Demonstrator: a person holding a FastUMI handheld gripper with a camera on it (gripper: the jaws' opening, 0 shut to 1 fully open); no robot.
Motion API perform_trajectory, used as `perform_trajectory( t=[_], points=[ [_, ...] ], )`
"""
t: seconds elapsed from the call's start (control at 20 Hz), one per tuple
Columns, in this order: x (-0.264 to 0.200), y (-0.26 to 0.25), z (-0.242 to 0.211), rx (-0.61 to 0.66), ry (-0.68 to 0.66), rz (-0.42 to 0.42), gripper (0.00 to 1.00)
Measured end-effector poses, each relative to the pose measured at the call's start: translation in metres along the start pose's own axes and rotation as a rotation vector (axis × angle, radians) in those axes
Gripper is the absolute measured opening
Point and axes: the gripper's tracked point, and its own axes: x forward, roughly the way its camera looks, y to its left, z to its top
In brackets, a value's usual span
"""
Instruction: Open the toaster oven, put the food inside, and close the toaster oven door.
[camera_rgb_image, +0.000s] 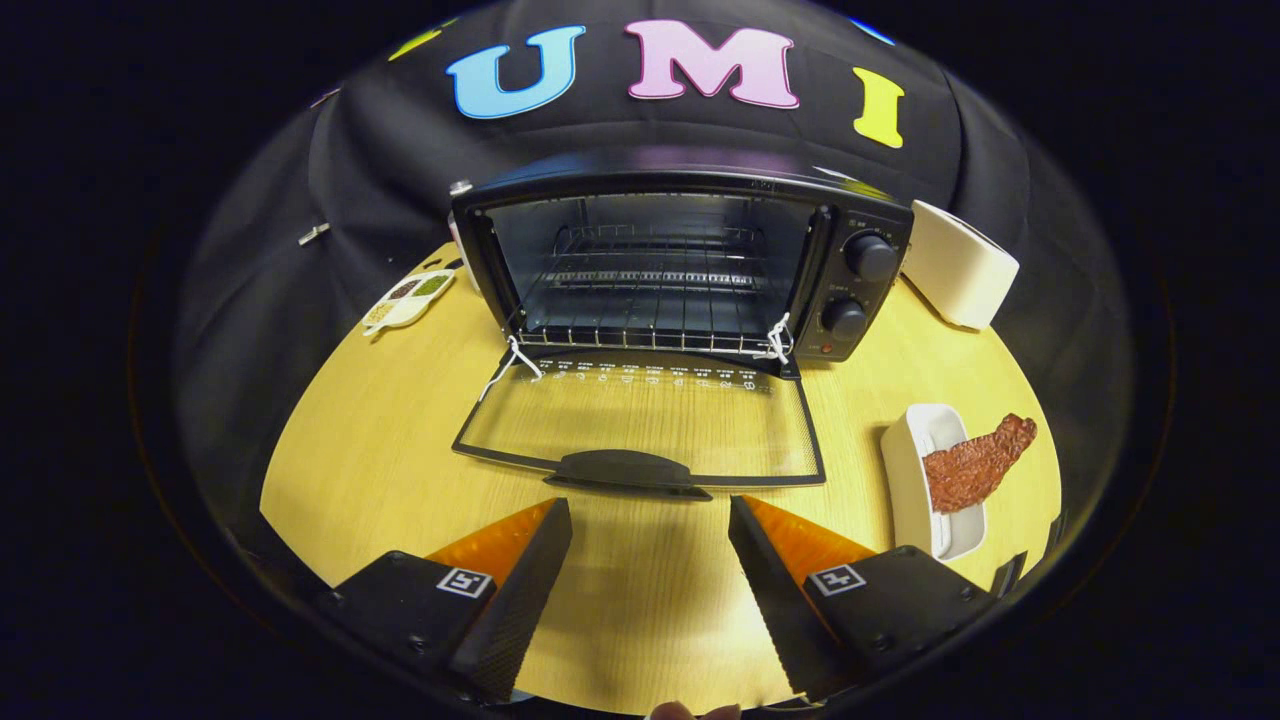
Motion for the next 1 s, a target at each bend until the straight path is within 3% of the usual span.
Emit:
perform_trajectory(
  t=[0.3, 0.55, 1.0],
  points=[
    [-0.061, -0.028, 0.032, -0.018, -0.058, 0.111, 0.98],
    [-0.102, -0.100, 0.051, 0.018, -0.016, 0.174, 0.98],
    [-0.074, -0.269, 0.035, 0.062, 0.265, 0.165, 0.95]
  ],
)
